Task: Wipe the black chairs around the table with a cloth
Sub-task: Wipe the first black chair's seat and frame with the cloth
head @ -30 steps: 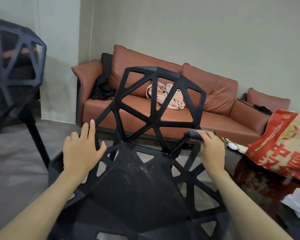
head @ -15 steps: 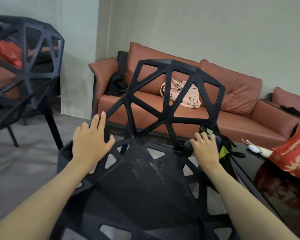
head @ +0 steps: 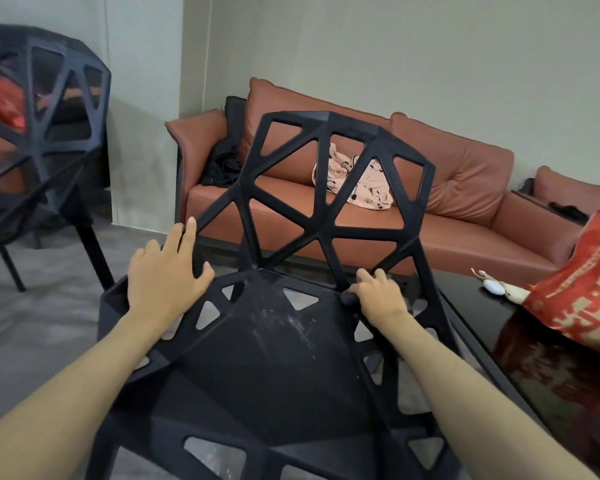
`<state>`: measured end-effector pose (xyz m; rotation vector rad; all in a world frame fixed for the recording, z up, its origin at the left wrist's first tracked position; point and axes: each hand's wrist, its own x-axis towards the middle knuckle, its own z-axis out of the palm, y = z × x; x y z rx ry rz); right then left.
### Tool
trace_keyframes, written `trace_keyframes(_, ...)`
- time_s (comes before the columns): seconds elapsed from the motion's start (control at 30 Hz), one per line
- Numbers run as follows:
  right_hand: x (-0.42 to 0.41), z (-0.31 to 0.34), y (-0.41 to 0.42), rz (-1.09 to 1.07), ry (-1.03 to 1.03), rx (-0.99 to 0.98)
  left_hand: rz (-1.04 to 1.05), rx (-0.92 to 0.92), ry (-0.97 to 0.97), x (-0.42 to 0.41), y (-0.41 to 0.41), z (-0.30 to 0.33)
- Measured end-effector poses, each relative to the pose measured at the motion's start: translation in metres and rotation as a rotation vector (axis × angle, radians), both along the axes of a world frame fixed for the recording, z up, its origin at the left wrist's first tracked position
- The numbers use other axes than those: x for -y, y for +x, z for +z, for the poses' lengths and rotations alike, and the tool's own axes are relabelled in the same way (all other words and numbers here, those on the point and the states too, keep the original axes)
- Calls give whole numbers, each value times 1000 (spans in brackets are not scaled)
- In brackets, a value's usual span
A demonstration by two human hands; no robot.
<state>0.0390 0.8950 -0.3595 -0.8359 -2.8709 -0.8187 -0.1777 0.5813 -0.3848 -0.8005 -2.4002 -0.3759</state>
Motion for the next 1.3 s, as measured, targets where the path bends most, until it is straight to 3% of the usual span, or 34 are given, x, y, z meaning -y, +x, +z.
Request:
trace_keyframes(0.1, 8, -11, 1, -7, -6, 10, 19, 4, -8, -1, 1, -2)
trace_keyframes(0.43, 11, 26, 52, -15, -26, 359, -6, 26, -22, -4, 11, 1)
trace_keyframes(0.7, 26, -10, 75, -43, -37, 49, -43, 71, -1, 1, 24, 9)
trace_keyframes(0.8, 31, -13, 72, -53, -7, 13, -193, 15, -27, -2, 80, -3)
trace_keyframes(0.9, 33, -15, 75, -32, 10, -31, -348, 135, -37, -10, 141, -30)
trace_keyframes(1.13, 23, 7, 81, 214, -44, -308, -361, 219, -5, -13, 151, -33)
trace_keyframes(1.2, 24, 32, 79, 270, -17, -266, -375, 264, -21, -14, 152, -35)
trace_keyframes(1.3, 33, 67, 83, 323, 26, -52, -357, 344, -61, -13, 149, -37)
